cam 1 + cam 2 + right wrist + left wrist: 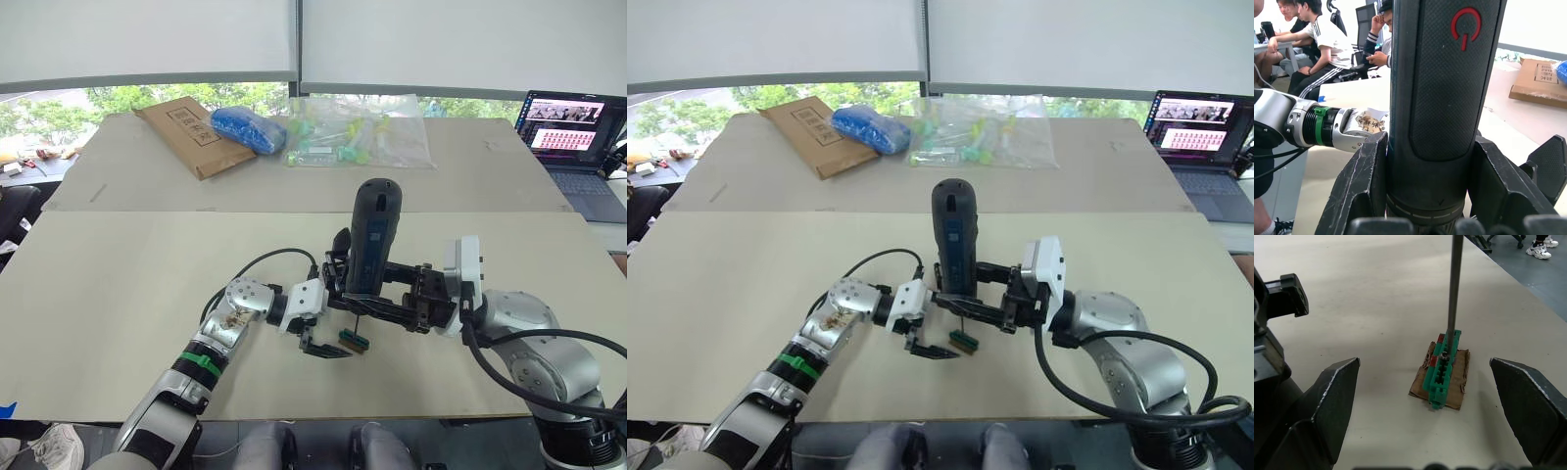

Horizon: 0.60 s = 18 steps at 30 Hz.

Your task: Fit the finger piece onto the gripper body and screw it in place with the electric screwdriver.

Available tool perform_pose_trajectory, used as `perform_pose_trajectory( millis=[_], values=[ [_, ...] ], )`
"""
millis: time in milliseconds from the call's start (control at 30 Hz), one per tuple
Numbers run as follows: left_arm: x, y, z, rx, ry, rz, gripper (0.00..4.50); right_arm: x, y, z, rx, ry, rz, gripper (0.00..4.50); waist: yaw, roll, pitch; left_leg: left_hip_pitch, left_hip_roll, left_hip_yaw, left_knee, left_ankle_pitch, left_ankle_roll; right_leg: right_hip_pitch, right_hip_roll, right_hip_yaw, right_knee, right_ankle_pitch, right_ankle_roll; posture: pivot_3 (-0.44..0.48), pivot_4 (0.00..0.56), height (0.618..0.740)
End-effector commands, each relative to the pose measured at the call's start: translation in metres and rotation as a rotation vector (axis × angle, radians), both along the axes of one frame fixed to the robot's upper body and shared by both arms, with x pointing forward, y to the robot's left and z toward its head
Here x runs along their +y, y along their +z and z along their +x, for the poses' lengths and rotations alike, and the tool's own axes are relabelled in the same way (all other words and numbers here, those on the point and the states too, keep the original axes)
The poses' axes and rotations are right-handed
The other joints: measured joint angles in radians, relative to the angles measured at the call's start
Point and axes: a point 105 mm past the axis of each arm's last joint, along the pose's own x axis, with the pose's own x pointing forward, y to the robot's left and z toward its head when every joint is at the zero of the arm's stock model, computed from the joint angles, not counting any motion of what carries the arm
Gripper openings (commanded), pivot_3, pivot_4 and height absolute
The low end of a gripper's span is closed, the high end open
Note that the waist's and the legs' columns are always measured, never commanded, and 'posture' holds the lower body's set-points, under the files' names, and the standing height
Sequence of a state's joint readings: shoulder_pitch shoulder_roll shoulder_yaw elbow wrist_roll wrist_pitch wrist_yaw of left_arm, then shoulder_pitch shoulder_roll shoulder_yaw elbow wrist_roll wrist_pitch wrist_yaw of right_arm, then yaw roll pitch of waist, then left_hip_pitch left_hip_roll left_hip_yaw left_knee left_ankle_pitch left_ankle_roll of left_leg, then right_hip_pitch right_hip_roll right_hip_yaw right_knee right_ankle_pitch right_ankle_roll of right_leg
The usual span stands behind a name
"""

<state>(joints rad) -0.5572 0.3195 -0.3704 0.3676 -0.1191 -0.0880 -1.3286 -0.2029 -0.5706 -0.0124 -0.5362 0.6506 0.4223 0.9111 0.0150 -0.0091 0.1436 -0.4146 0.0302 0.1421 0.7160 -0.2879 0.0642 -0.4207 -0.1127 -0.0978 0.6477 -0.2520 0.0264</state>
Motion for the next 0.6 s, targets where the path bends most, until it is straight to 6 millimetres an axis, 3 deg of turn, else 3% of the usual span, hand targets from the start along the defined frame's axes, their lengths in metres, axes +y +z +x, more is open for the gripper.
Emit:
perform_pose_trajectory(
  millis=[33,600],
  values=[
    [-0.0034,0.0092,-0.0010,-0.036,-0.024,-0.018,4.50,-0.0005,0.0105,-0.0037,-0.054,0.008,0.031,1.88,0.000,0.000,0.000,0.000,0.000,0.000,0.000,0.000,0.000,0.000,0.000,0.000,0.000,0.000,0.000,0.000,0.150,0.740],
    [-0.0035,0.0104,-0.0001,-0.040,-0.016,-0.020,4.50,0.0021,0.0096,0.0002,-0.049,0.014,0.023,1.88,0.000,0.000,0.000,0.000,0.000,0.000,0.000,0.000,0.000,0.000,0.000,0.000,0.000,0.000,0.000,0.000,0.150,0.740]
  ],
)
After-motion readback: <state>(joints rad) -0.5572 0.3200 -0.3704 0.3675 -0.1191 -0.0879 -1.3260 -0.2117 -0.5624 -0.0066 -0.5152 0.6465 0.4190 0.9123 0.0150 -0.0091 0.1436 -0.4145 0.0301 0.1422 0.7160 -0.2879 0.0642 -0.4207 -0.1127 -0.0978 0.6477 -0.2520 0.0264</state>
